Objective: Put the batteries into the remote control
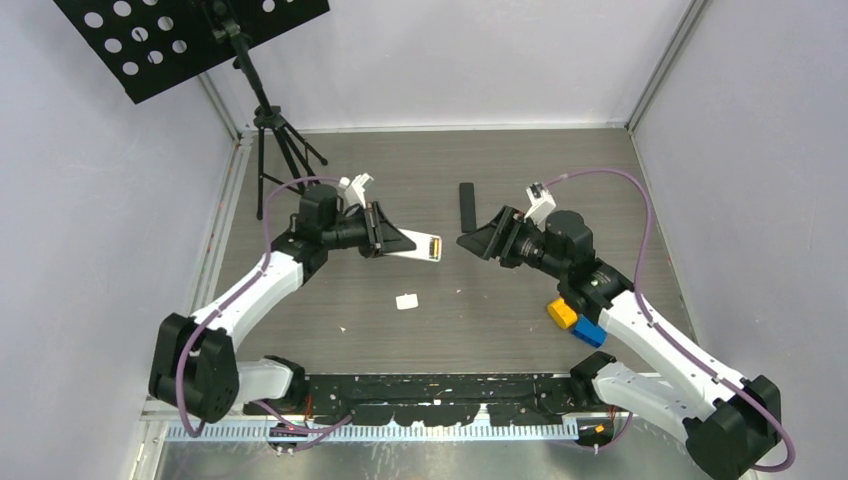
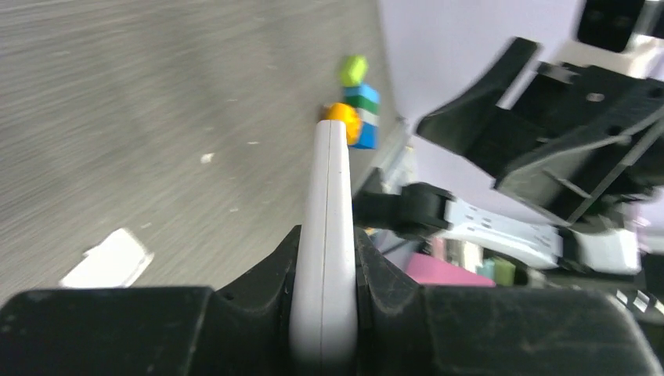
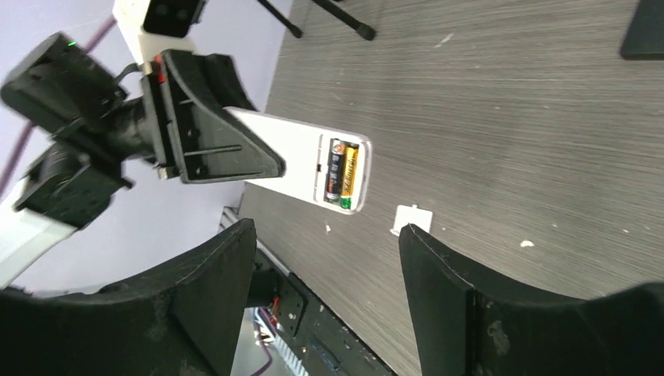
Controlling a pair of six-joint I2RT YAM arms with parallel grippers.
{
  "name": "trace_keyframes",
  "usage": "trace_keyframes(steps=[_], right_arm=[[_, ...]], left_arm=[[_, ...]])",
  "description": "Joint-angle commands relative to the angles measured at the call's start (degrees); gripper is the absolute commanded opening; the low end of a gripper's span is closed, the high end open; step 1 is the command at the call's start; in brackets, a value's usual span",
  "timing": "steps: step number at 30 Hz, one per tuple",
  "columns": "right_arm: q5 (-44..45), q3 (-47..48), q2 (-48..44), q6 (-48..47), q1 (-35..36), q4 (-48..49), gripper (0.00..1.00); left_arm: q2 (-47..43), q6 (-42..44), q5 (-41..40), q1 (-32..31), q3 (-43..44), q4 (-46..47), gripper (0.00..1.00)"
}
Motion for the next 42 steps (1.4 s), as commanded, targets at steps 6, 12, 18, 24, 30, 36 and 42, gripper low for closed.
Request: trace_keyframes(steps=[6,12,18,24,30,36,42], right_arm=[[14.4,7.51,15.47,3.53,8.39,-11.98,0.62],[23.46,18.07,31.93,-4.43,22.44,-14.67,0.53],[23.04,25.77,42.65,-33.09,28.84,-16.37,0.52],[19.01,32.39,49.25,-45.1,28.92,-19.27,0.53],[9.1,33.79,51.84,-53.65,29.09,-22.31,0.53],[5.89,35.49,55.23,-56.22,29.09,-24.66,0.52],[8.88,36.8,57.31,-56.8,29.52,-24.07,0.52]], left_arm=[[-11.5,15.91,-32.12,0.73,3.92,-34.71,0.0],[-17.53,16.92,-41.7,0.86,3.49,-42.17,0.0],[-18.7,20.4,-46.35,2.9,6.16,-50.18,0.0],[-17.12,21.84,-43.67,6.6,7.16,-51.39,0.0],[-16.01,23.16,-42.62,9.34,8.46,-51.97,0.0],[-15.6,23.95,-40.49,10.63,8.56,-51.22,0.0],[-15.33,24.76,-40.25,11.34,8.23,-50.66,0.0]])
